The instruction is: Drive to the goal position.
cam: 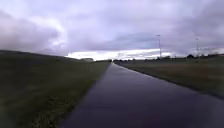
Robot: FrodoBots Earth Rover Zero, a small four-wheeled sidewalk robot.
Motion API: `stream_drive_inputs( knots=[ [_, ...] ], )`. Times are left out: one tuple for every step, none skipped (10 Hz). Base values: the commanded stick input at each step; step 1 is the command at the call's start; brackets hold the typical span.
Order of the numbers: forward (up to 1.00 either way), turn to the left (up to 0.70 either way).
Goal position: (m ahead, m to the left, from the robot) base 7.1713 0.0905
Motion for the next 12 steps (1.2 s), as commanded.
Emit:
stream_drive_inputs(
  knots=[
    [0.7,0.0],
    [0.7,0.0],
    [0.7,0.0],
    [0.7,0.0],
    [0.7,0.0],
    [0.7,0.0],
    [0.7,0.0],
    [0.7,0.0],
    [0.7,0.0],
    [0.7,0.0],
    [0.7,0.0],
    [0.7,0.0]
  ],
)
